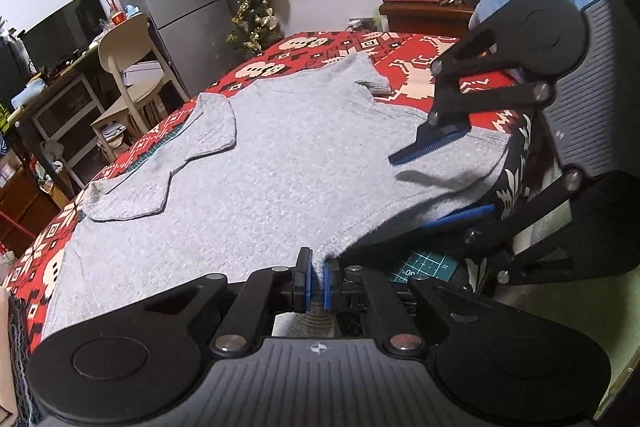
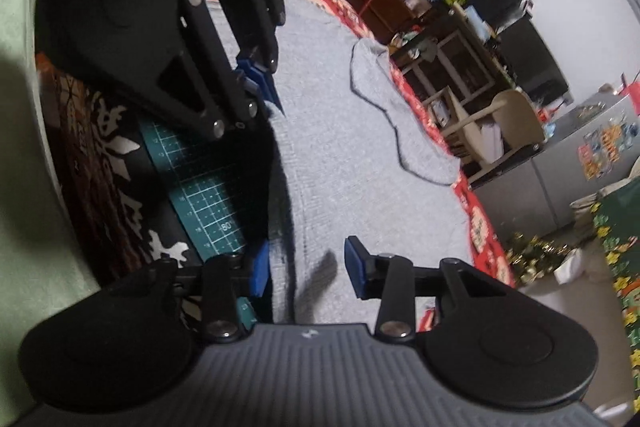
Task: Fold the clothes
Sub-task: 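Grasp the shirt hem with the left tool while the right tool grasps beside it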
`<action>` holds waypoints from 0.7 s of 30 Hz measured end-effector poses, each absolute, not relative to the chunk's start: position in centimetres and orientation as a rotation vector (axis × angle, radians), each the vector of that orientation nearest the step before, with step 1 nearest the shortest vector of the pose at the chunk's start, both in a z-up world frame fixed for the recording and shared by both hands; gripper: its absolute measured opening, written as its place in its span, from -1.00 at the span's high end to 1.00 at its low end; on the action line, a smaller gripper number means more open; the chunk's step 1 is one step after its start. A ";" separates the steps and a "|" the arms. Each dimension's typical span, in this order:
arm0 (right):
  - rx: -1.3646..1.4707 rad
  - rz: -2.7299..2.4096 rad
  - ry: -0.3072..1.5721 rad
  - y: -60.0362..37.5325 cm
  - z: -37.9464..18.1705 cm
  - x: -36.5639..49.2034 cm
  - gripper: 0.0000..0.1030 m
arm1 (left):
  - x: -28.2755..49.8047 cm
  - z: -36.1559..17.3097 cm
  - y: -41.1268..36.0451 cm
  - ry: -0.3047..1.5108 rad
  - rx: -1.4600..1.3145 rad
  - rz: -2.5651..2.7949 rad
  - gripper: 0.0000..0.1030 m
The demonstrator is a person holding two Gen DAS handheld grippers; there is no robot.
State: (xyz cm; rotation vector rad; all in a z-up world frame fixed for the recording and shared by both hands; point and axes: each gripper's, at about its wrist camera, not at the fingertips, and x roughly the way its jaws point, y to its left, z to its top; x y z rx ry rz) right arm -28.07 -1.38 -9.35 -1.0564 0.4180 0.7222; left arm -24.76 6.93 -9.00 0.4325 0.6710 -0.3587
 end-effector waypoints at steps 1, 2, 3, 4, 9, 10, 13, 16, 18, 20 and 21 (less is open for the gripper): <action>-1.053 0.721 0.407 -1.4 -9.2 -28.2 0.18 | -24.7 -9.1 6.9 0.674 0.433 -0.359 0.89; -1.049 0.720 0.396 -1.5 -9.0 -28.3 0.18 | -24.7 -9.1 6.9 0.676 0.434 -0.358 0.89; -1.046 0.718 0.385 -1.5 -8.9 -28.4 0.18 | -24.7 -9.2 6.9 0.679 0.434 -0.358 0.88; -1.042 0.717 0.374 -1.5 -8.7 -28.5 0.18 | -24.7 -9.2 6.9 0.682 0.435 -0.358 0.87; -1.036 0.732 0.330 -1.7 -8.1 -29.2 0.19 | -24.7 -9.5 7.0 0.694 0.437 -0.358 0.81; -1.040 0.736 0.333 -1.7 -8.1 -29.3 0.20 | -24.7 -9.5 7.0 0.695 0.436 -0.359 0.81; -1.042 0.744 0.385 -1.6 -8.3 -29.0 0.84 | -24.8 -9.7 6.9 0.697 0.439 -0.370 0.75; -1.008 0.745 0.392 -1.7 -8.0 -28.9 0.93 | -25.4 -9.7 6.7 0.681 0.445 -0.388 0.51; -0.963 0.746 0.397 -1.9 -7.3 -28.8 0.94 | -25.9 -9.8 6.5 0.661 0.453 -0.401 0.37; -0.891 0.749 0.433 -2.2 -6.4 -28.3 0.94 | -26.4 -9.9 6.1 0.642 0.480 -0.408 0.33; -0.849 0.752 0.459 -2.4 -6.0 -28.0 0.94 | -26.6 -10.0 5.9 0.631 0.502 -0.407 0.26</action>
